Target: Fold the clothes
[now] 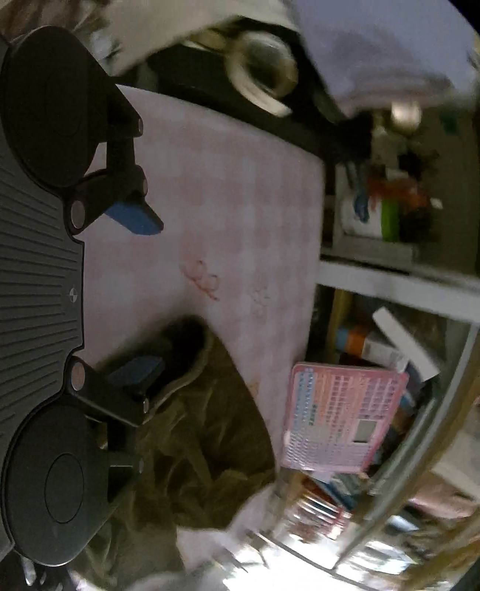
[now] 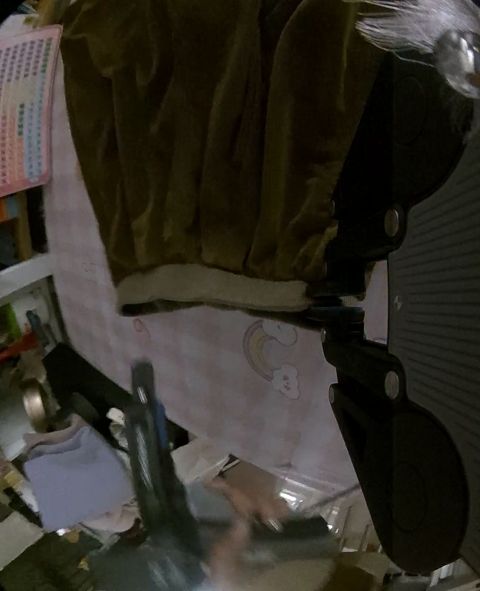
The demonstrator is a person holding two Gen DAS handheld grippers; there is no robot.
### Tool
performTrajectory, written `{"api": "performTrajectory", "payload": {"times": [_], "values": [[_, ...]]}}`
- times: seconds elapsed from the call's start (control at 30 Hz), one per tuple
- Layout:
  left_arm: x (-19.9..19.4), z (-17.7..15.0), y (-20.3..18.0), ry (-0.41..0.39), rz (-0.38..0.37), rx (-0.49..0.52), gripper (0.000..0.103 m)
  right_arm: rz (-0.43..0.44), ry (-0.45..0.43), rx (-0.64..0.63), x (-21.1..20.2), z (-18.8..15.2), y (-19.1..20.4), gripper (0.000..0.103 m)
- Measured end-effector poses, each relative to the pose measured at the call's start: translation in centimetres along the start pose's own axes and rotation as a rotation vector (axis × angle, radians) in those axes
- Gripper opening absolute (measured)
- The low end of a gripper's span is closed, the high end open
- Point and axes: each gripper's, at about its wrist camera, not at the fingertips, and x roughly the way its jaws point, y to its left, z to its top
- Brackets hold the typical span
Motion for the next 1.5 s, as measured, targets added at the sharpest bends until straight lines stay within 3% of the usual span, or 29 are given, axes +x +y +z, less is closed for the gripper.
{"api": "performTrajectory", "payload": {"times": [0.13,0.23,0.27,0.3,0.33,0.37,0.47,0.57,0.67,0.7,0.73,0.83,0.93,1.0,1.03,1.1,1.2,1.33,1.5], "values": [[-0.8,-1.5,1.1,-0.031,-0.067,-0.159,0.074,0.013,-0.010,-0.011,1.1,1.0,1.1,0.006],[0.2,-2.0,0.5,-0.043,-0.073,-0.199,0.073,0.052,-0.005,0.000,1.6,0.9,1.6,0.012],[0.5,-2.1,0.2,-0.047,-0.073,-0.205,0.073,0.038,-0.018,0.011,0.8,0.7,1.1,0.029],[1.1,-2.1,-0.2,-0.055,-0.071,-0.207,0.072,0.024,-0.031,0.023,0.0,0.4,0.6,0.039],[1.8,-2.0,-0.6,-0.064,-0.069,-0.207,0.071,0.010,-0.044,0.034,-0.7,0.1,0.0,0.045],[2.4,-2.0,-1.1,-0.070,-0.069,-0.210,0.070,-0.005,-0.057,0.046,-1.5,-0.2,-0.5,0.046],[4.5,-1.8,-2.6,-0.073,-0.073,-0.198,0.058,-0.047,-0.097,0.080,-3.8,-1.0,-2.1,0.046],[6.7,-1.5,-3.5,-0.027,-0.055,-0.188,0.040,-0.090,-0.137,0.114,-6.2,-1.8,-3.7,0.046],[8.6,-1.4,-3.7,0.023,-0.034,-0.206,0.014,-0.135,-0.177,0.159,-8.6,-2.7,-5.5,0.046],[8.2,-1.4,-3.6,0.006,-0.052,-0.221,0.005,-0.158,-0.195,0.224,-9.7,-3.3,-6.9,0.046],[7.6,-1.4,-3.5,-0.021,-0.079,-0.233,0.004,-0.170,-0.210,0.278,-10.5,-4.0,-7.9,0.046],[4.0,-1.1,-3.6,-0.171,-0.272,-0.221,0.002,-0.206,-0.252,0.443,-12.8,-6.0,-10.9,0.046],[3.2,-0.8,-2.4,-0.208,-0.323,-0.233,0.003,-0.251,-0.293,0.561,-15.2,-7.9,-13.2,0.046],[5.1,-0.8,-1.6,-0.142,-0.217,-0.220,0.005,-0.280,-0.305,0.584,-16.1,-8.5,-13.9,0.046],[6.5,-0.9,-1.4,-0.068,-0.114,-0.212,0.007,-0.292,-0.311,0.592,-16.5,-8.8,-14.2,0.046],[7.5,-1.1,-1.5,-0.015,-0.007,-0.200,0.016,-0.317,-0.325,0.600,-17.4,-9.2,-15.0,0.046],[5.0,-1.3,-2.7,-0.094,0.051,-0.193,0.034,-0.357,-0.349,0.604,-18.8,-9.9,-16.6,0.046],[1.7,-2.3,-3.7,-0.157,0.083,-0.231,0.035,-0.414,-0.361,0.623,-20.2,-10.4,-20.4,0.046],[-1.0,-5.5,-5.1,-0.177,0.163,-0.377,0.035,-0.464,-0.327,0.599,-20.9,-10.7,-25.6,0.049]]}}
